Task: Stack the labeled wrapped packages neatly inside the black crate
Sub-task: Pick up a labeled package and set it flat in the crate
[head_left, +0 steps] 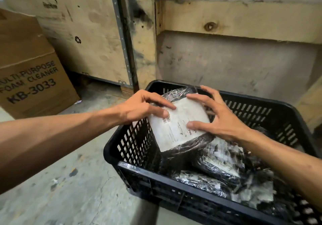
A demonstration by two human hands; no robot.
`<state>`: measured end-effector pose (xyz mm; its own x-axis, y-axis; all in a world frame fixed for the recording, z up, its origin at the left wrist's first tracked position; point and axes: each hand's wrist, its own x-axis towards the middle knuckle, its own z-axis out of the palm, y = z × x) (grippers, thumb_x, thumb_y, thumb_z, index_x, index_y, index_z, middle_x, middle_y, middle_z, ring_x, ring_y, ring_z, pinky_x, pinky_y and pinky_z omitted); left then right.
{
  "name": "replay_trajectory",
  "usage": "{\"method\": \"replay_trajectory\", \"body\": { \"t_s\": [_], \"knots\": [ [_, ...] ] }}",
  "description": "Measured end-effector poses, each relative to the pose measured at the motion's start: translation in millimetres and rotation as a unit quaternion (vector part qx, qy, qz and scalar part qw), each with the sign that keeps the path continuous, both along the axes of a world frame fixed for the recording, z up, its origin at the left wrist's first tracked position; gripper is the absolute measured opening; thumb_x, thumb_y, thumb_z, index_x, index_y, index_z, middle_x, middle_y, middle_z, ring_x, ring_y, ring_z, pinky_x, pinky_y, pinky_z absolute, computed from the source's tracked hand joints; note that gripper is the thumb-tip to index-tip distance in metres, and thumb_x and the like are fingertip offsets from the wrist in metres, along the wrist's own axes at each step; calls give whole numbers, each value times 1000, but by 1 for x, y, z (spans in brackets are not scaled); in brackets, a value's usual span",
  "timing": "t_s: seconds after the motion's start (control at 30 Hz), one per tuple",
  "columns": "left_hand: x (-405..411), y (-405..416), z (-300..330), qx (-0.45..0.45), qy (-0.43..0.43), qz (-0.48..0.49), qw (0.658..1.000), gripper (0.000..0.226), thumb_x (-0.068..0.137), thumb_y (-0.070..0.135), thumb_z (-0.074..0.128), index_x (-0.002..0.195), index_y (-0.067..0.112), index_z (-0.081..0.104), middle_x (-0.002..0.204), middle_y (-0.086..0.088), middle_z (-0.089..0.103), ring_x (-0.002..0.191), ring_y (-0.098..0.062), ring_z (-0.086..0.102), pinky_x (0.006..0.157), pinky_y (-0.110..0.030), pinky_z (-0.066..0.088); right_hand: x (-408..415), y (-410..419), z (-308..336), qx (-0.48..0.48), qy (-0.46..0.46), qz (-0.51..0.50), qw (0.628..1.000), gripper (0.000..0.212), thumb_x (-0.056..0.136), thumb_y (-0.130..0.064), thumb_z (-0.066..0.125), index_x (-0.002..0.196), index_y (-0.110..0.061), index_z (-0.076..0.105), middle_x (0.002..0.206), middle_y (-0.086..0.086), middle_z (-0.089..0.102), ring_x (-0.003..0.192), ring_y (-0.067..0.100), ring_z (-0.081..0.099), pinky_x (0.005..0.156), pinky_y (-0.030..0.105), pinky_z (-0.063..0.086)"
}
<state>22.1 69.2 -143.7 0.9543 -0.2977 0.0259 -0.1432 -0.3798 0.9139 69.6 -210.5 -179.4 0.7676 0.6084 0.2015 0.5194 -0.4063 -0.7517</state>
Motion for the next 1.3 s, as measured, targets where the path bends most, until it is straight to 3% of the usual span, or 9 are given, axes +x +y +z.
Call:
{"method": "replay_trajectory", "body": {
  "t_s": [0.07,0.17,0.27,0.33,0.47,0.8,0.97,1.13,1.3],
  "knots": [
    [1,0,-1,15,-15,-18,1000,19,77,5,85,91,18,85,87,11,75,90,-4,68,83,-10,48,-6,6,-6,-4,9,12,1000,78,67,-69,84,136,-69,49,149,-9,41,130,13,50,107,38,51],
    [2,3,-4,-3,-19,37,999,20,69,10,91,82,24,84,101,10,78,110,0,64,102,-22,44,-16,14,-17,86,69,-5,994,68,68,-52,92,126,-63,59,132,-4,52,115,19,61,83,30,64],
    [1,3,-6,-82,-14,90,992,49,66,14,92,110,34,81,125,17,71,119,-8,65,99,-37,55,-20,19,-21,196,105,-32,974,56,71,-31,95,115,-48,66,130,-1,56,106,24,68,72,34,66],
    [-1,-3,-10,-116,-7,82,990,79,68,9,92,133,45,65,128,23,69,117,-12,68,87,-31,61,-22,25,-17,281,119,-54,951,52,72,-21,93,111,-41,66,122,-9,65,101,21,74,67,34,66],
    [-4,-15,-21,-92,-26,55,994,112,75,17,91,155,55,22,117,48,60,111,13,63,83,-7,52,-21,37,-4,406,122,-105,899,52,75,-10,89,116,-30,64,114,-9,74,100,10,76,69,30,65],
    [5,-3,4,-111,-3,9,994,91,69,3,91,140,48,57,133,12,69,119,-12,67,91,-23,56,-7,-1,17,189,33,-75,979,78,67,-48,95,136,-59,59,154,-6,47,137,16,54,112,43,50],
    [4,-1,9,-38,12,-18,999,88,66,10,95,137,48,60,132,16,69,119,-4,65,91,-17,53,-11,-5,17,169,87,-4,982,93,70,-43,91,147,-64,44,135,-38,61,116,-9,64,85,10,55],
    [-2,-6,-10,-80,-17,124,989,95,65,41,94,146,52,45,135,28,61,130,4,53,116,-32,37,-21,5,-6,262,118,-56,956,86,87,-26,82,157,-48,38,127,-42,64,117,-11,64,83,8,53],
    [-8,-36,-38,-107,1,73,992,100,82,35,85,155,54,19,124,45,59,118,12,60,89,-6,48,-18,13,-16,314,135,-122,932,78,97,-24,73,158,-51,33,119,-43,67,115,-6,68,81,15,58]
  ]
}}
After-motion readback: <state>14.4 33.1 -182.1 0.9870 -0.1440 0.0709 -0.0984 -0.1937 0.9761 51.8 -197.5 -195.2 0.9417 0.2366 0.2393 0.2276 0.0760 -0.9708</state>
